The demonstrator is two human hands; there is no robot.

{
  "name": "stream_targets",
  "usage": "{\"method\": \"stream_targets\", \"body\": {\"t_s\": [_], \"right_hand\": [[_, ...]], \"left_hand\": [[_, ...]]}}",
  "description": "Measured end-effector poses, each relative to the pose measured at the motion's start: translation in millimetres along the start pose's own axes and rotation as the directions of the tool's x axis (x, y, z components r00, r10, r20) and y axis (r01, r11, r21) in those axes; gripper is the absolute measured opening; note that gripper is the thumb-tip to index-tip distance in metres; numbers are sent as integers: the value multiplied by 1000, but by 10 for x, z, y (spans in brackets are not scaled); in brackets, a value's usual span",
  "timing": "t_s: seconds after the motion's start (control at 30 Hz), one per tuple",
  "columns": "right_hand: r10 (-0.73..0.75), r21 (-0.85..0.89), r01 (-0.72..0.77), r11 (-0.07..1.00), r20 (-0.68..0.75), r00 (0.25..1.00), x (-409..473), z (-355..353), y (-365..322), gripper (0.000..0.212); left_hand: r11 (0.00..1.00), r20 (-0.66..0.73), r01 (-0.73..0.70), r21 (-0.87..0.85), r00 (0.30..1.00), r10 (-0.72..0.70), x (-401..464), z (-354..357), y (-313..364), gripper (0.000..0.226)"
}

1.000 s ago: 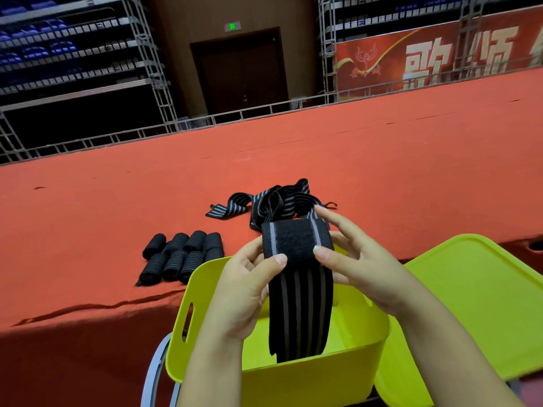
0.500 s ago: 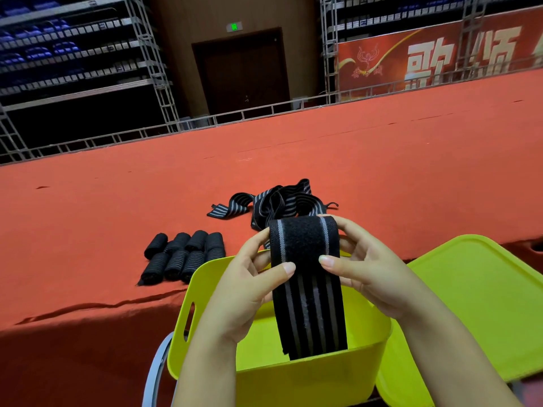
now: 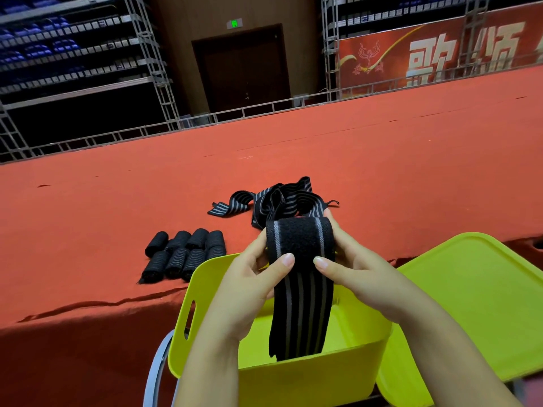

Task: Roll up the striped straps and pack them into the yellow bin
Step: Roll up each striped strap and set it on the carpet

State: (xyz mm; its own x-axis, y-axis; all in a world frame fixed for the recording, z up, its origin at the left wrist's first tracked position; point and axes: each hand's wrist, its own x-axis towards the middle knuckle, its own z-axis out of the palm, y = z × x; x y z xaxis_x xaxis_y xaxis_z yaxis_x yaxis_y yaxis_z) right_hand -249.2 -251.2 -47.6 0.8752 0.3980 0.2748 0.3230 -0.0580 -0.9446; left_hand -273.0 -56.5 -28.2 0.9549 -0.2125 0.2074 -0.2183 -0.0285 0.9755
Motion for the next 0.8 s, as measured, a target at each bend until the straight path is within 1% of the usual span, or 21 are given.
{"method": "stream_targets", "body": {"t_s": [0.07,0.17,0.23,0.33,0.5,0.53,0.57,0.67,0.73,0.8], "right_hand": [[-10,23,10,1000,-18,1000,3,12,-26,81],[-10,89,21,996,-121,993,23,47,-68,76],[-15,85,29,996,-159,987,23,67,-63,72],[-54,-38,49,998,-153,987,8,77,-55,63],[-49,-213,28,977,-95,994,4,17,-70,64],[-50,-204,29,979,-99,994,8,12,-74,64],[-54,-153,36,988,-115,992,11,18,-82,66],[-54,75,67,995,-168,984,14,50,-90,70],[-44,110,62,992,-162,986,16,37,-99,70],[-36,72,46,996,-133,991,13,-5,-118,71]], "left_hand": [[1000,-28,-4,-27,1000,4,10,7,-7,57],[999,-77,-40,-20,996,38,27,45,-25,77],[996,-89,-87,9,992,87,32,86,-20,77],[993,-56,-109,42,992,111,29,107,-12,72],[989,-4,-112,98,994,113,26,83,0,70],[990,-3,-112,85,994,113,24,80,2,70],[991,-2,-113,69,994,113,25,74,-6,70],[994,-36,-109,12,993,110,39,52,-27,68],[992,-53,-123,-30,991,121,44,32,-23,68],[990,-42,-132,-52,991,130,41,14,-14,72]]}}
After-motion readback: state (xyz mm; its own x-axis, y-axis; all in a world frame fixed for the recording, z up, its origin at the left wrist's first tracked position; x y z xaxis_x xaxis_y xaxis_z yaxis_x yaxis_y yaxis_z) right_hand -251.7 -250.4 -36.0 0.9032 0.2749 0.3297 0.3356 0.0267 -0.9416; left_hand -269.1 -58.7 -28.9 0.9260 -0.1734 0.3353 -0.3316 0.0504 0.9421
